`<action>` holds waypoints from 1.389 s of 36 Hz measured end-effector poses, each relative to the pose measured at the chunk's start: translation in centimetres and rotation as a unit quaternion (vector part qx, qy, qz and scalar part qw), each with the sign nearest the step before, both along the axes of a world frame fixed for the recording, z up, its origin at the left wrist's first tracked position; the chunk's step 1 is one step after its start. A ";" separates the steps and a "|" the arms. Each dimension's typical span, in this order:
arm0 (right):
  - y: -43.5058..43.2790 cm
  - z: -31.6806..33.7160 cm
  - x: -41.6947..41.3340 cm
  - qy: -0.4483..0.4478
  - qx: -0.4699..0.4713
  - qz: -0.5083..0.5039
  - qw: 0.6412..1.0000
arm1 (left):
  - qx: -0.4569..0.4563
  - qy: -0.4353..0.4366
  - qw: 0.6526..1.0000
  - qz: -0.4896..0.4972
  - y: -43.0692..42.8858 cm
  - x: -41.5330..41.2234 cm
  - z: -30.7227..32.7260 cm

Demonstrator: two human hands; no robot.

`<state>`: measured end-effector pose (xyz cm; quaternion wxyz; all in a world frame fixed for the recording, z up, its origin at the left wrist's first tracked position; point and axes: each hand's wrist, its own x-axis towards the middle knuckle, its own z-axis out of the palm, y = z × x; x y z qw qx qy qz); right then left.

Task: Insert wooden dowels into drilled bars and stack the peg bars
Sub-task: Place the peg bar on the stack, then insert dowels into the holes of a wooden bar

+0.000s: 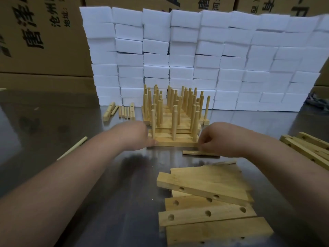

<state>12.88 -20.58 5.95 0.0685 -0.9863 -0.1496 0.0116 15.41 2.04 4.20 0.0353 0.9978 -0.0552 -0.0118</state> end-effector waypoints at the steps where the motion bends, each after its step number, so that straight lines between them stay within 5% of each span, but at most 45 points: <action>1: 0.2 0.1 -0.3 0.013 -0.020 0.023 0.999 | -0.004 0.013 0.999 -0.033 -0.4 -0.5 0.5; 8: 1.1 -1.8 -0.5 0.008 -0.083 0.055 0.995 | -0.070 0.177 0.952 -0.240 -4.6 -5.1 2.8; 28: 1.0 -1.5 0.0 -0.088 -0.013 0.027 0.996 | -0.028 0.125 0.944 -0.302 -6.4 -6.9 3.4; 33: 0.0 2.2 -0.8 -0.251 0.194 -0.027 0.948 | -0.176 0.126 0.942 -0.256 -3.9 -6.5 6.2; 39: -1.2 5.7 -2.8 -0.354 0.406 -0.035 0.842 | -0.457 0.052 0.869 -0.182 -2.6 -6.2 7.0; 44: 0.9 5.9 -4.7 -0.269 0.389 0.038 0.880 | -0.613 0.083 0.775 -0.126 -3.4 -5.7 6.6; 50: 1.8 5.7 -5.4 -0.203 0.361 0.065 0.908 | -0.647 0.072 0.753 -0.098 -3.6 -5.5 6.5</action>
